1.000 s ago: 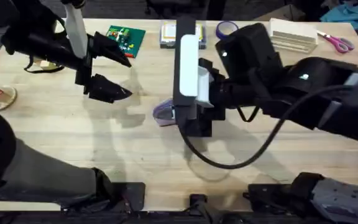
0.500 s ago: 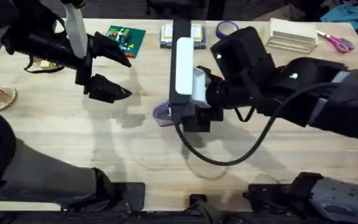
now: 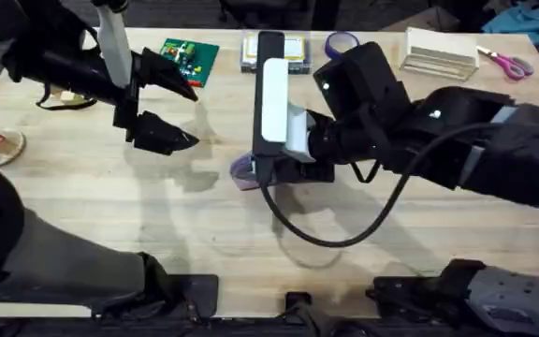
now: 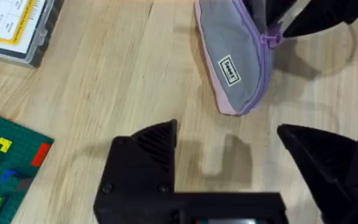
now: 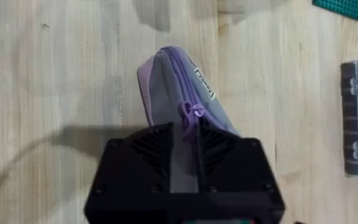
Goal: Unzip the bag, pick up the pens from the table one at a time and place them inside, then zip the bag closed.
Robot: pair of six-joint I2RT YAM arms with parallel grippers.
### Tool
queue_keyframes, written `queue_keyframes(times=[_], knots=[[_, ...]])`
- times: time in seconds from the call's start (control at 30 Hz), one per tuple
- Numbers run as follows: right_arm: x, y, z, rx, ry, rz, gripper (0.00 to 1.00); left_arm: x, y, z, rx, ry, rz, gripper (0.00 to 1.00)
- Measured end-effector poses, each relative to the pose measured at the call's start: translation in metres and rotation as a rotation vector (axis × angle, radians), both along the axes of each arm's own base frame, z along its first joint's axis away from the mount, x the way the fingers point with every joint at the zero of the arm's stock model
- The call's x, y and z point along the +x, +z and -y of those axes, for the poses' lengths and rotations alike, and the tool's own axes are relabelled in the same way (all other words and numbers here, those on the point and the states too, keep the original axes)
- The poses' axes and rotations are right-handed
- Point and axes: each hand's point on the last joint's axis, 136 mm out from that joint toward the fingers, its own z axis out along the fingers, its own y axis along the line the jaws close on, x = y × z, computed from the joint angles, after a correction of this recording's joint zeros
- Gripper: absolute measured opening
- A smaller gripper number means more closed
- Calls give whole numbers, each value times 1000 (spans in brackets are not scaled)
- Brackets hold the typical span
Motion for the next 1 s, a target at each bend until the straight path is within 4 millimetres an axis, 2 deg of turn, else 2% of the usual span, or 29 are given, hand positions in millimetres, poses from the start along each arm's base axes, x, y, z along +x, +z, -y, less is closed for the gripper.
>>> queue_keyframes(times=[0.13,0.23,0.87,1.0], knots=[[2,2,-1,8,0,9,152,0,0,0,0,0,0,993],[2,3,-2,13,-1,12,40,0,0,0,0,0,-1,993],[3,4,-3,19,-4,16,32,0,0,0,0,0,-1,993],[3,18,-3,48,-11,38,32,-3,2,2,-13,2,-19,994]])
